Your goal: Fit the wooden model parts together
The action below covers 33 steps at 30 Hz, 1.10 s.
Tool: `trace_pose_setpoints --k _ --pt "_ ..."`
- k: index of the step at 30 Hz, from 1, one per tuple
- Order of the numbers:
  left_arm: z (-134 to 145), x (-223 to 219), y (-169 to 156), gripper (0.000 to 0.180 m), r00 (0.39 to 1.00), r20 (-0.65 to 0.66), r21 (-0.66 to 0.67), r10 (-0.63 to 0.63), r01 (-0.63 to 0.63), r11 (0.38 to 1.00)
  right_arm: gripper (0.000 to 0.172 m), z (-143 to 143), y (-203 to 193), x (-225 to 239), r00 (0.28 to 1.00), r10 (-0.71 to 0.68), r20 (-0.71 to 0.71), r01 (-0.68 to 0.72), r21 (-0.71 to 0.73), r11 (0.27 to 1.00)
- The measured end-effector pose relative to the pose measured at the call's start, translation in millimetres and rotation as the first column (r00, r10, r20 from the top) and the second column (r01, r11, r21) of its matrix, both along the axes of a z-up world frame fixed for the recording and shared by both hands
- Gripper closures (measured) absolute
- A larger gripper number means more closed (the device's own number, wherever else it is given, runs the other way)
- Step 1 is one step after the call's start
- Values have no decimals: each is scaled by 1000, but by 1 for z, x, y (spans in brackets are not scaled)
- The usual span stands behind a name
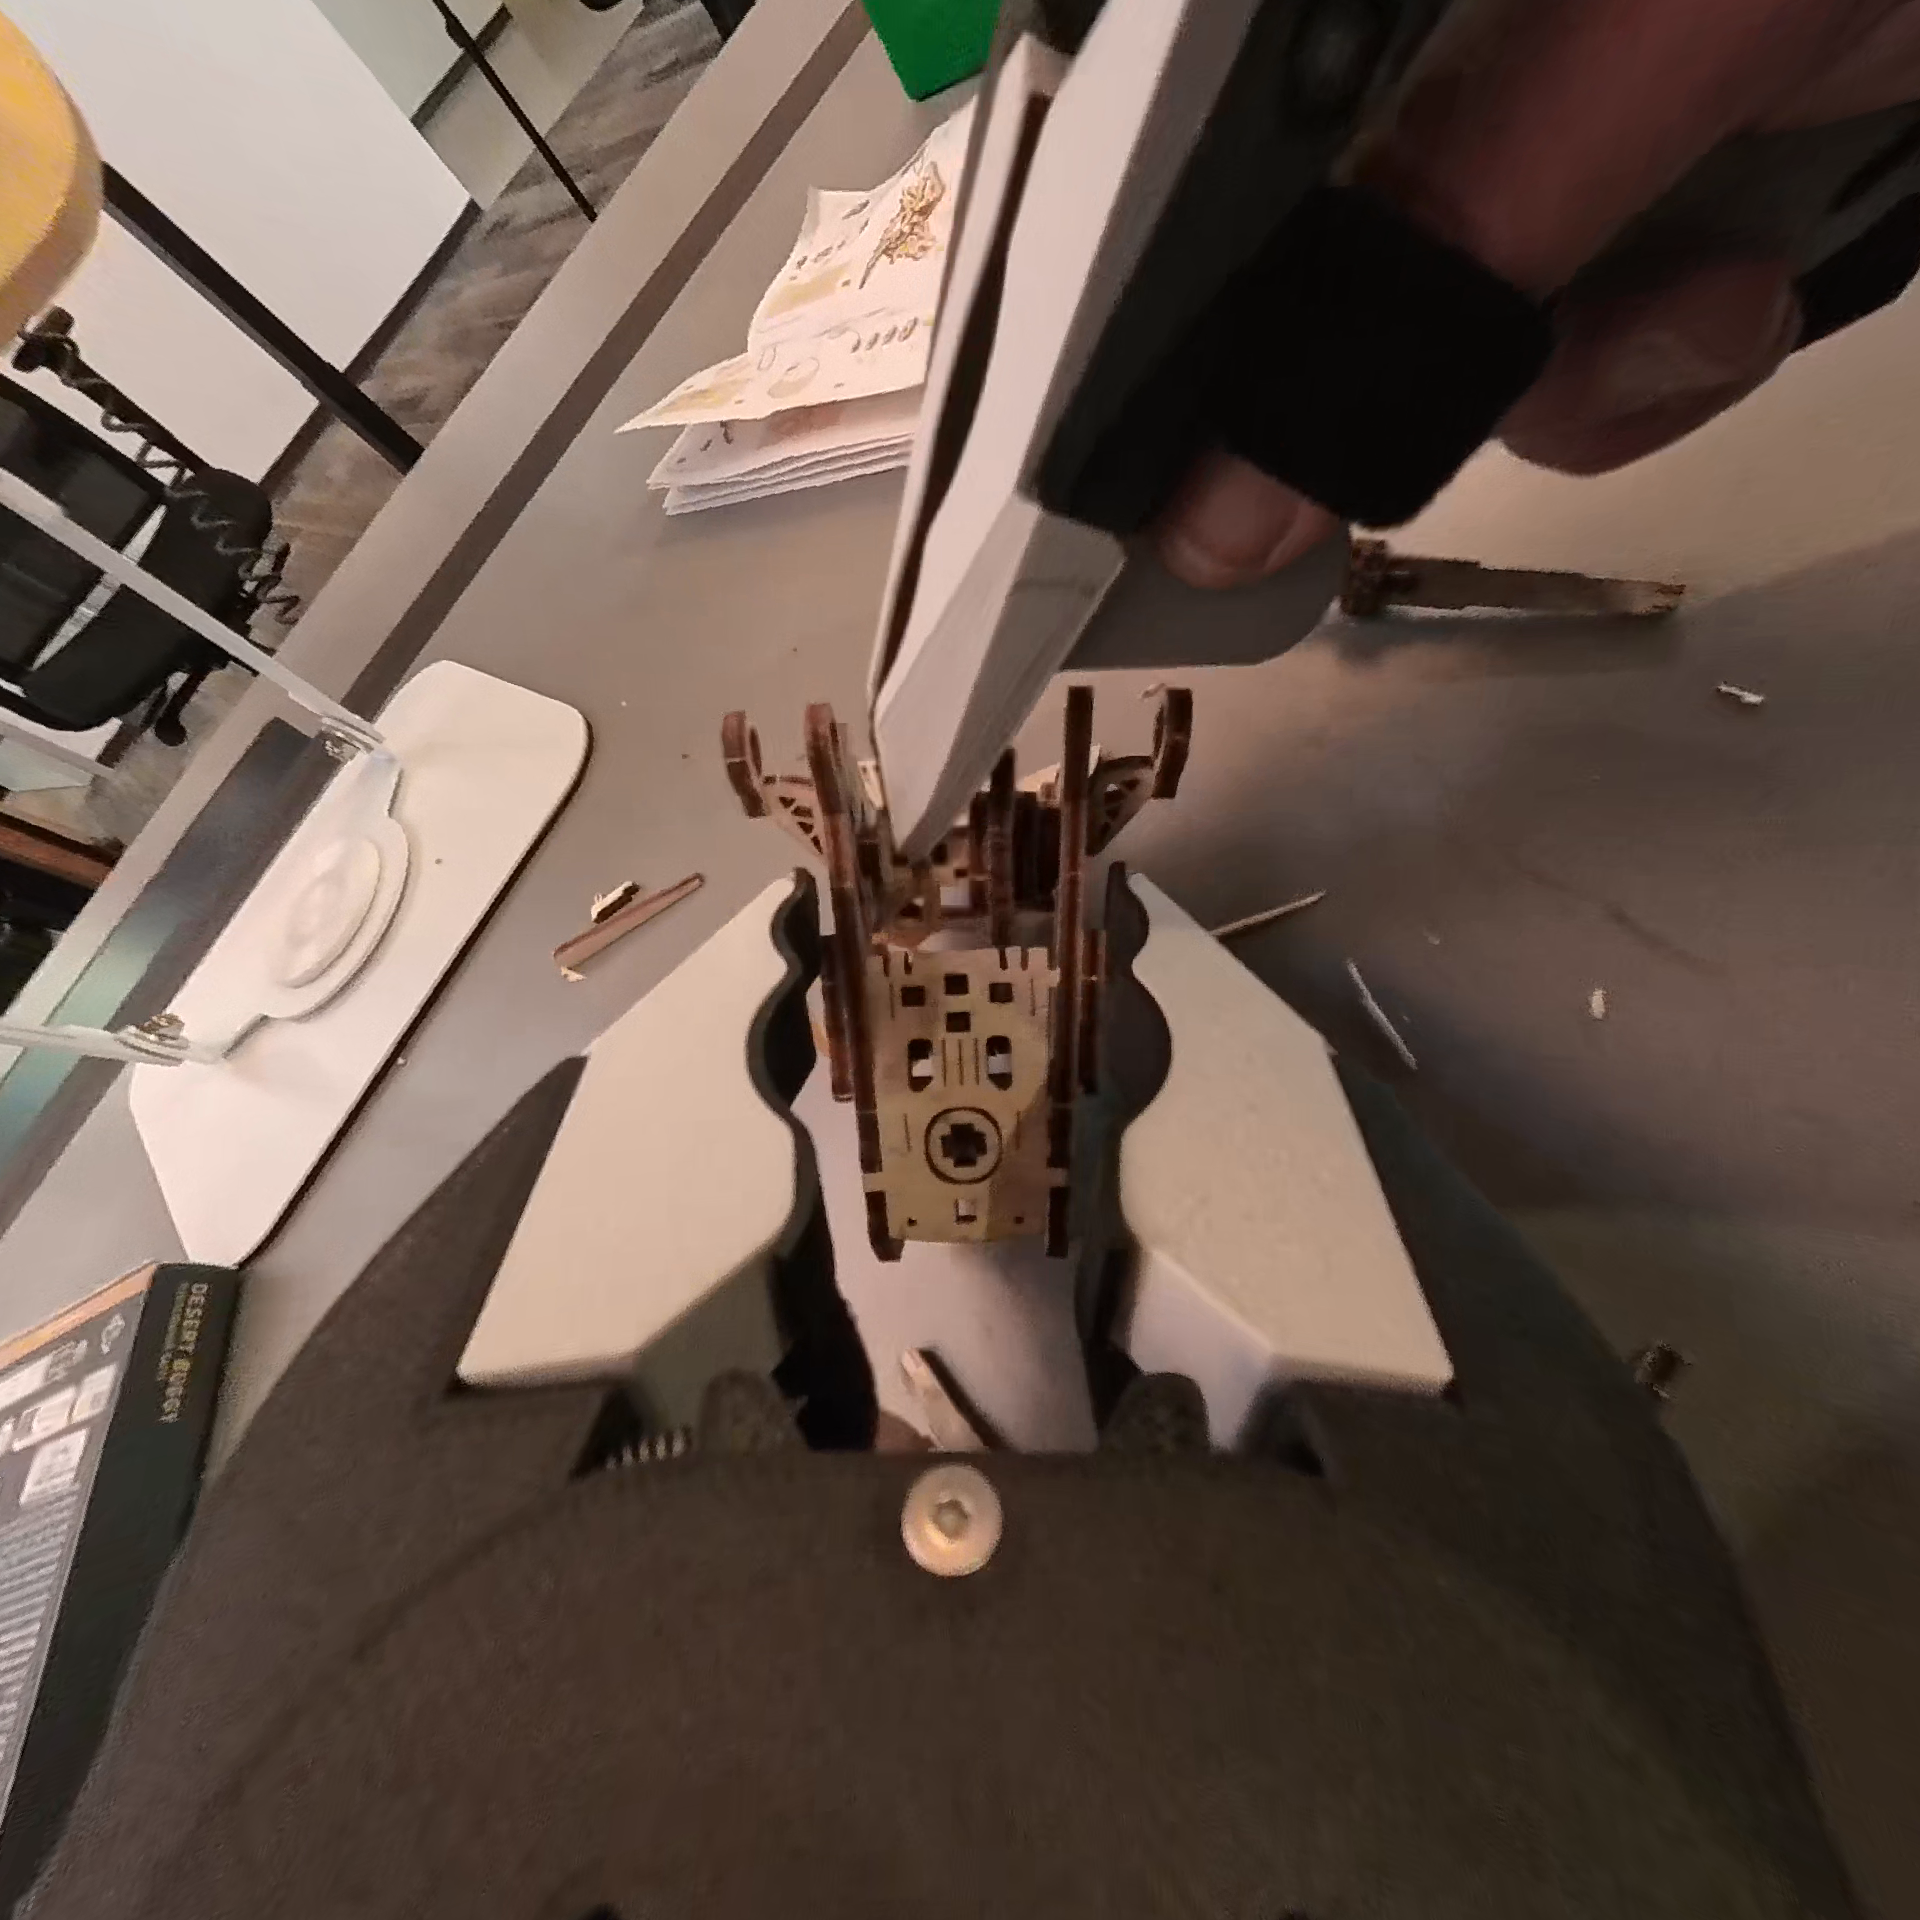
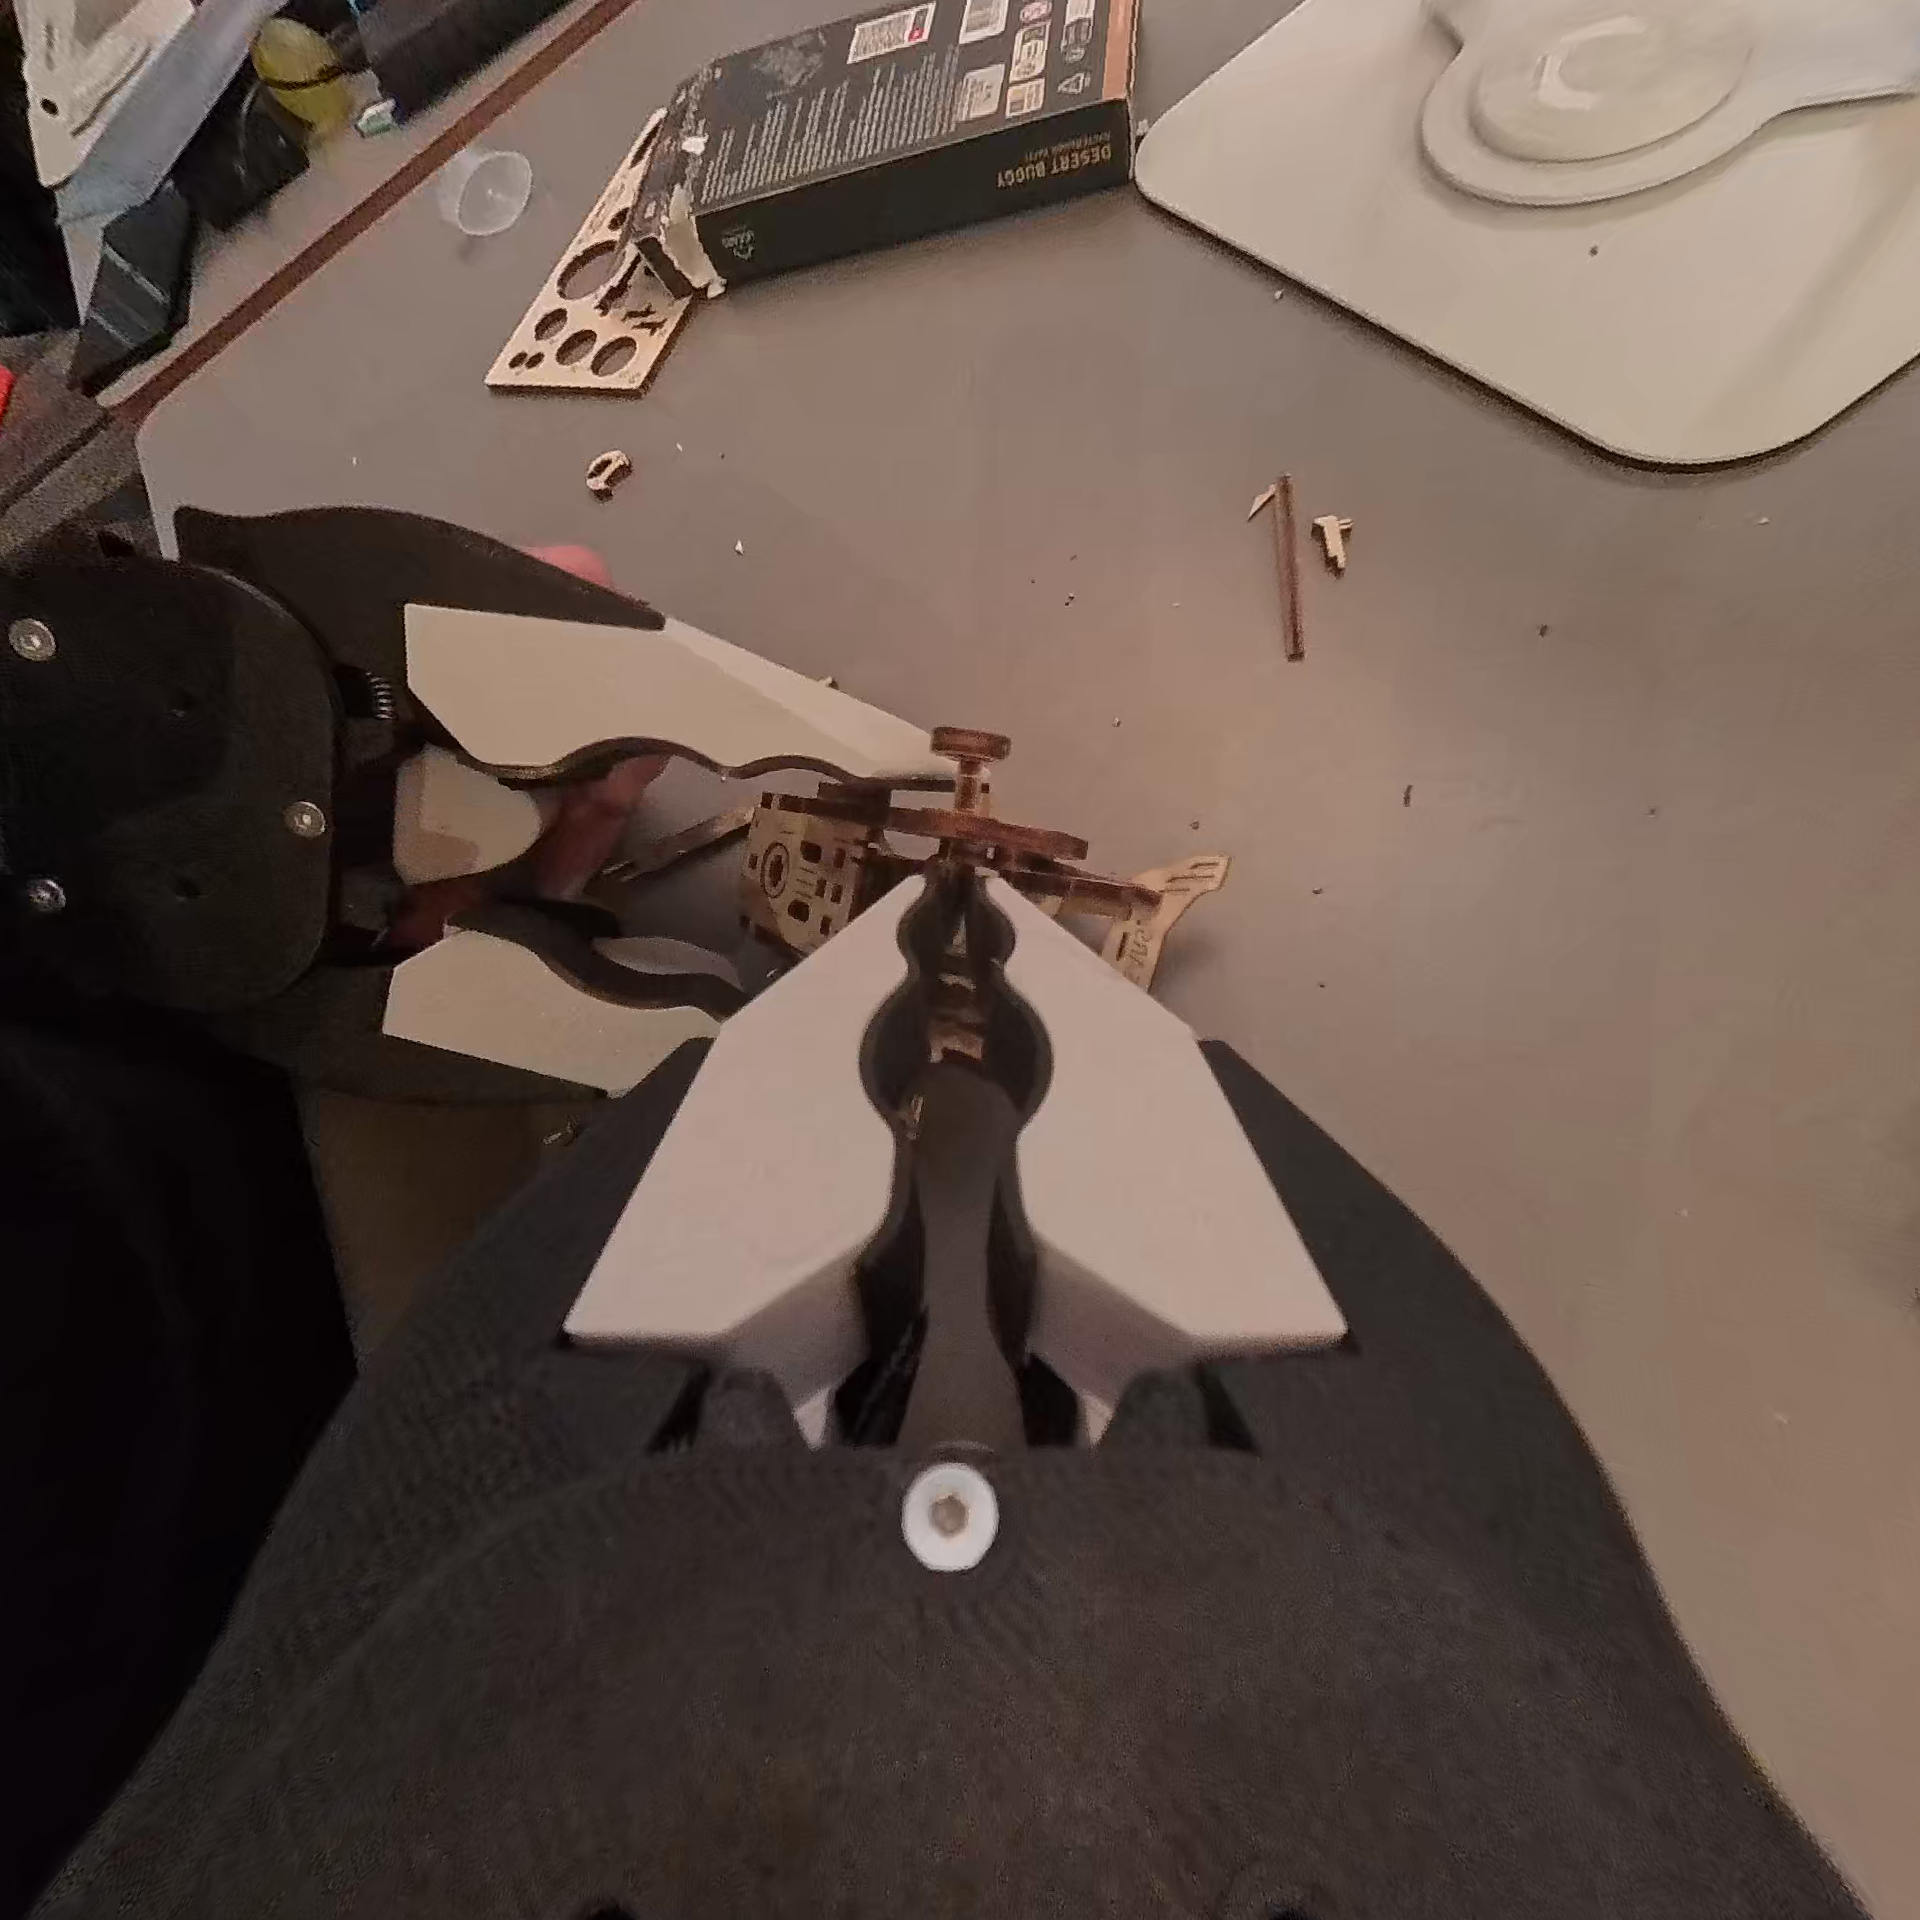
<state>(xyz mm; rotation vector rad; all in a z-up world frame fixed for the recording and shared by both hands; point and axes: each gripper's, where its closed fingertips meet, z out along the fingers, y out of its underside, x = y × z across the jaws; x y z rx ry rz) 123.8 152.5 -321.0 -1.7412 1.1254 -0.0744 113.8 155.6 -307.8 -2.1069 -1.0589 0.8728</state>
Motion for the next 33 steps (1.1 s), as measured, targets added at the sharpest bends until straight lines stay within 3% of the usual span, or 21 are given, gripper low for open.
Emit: trace_pose_setpoints --k 4,10,19,33 --pt "-1 0 2 127 1000 18 -31 -5 6 1000 171 -1 3 0 1000 -5 -28 4 -28 1000" --pt "-2 -1 6 127 996 89 -180 -33 48 982 172 -2 9 -3 996 -27 -80 16 -136 991" --pt "-4 -6 13 128 983 179 -271 -27 76 960 171 -4 18 -10 998 -27 -49 17 -184 983" --pt "-2 -9 13 129 994 109 -195 -24 45 980 171 -4 18 -12 998 -44 -45 36 -174 984"
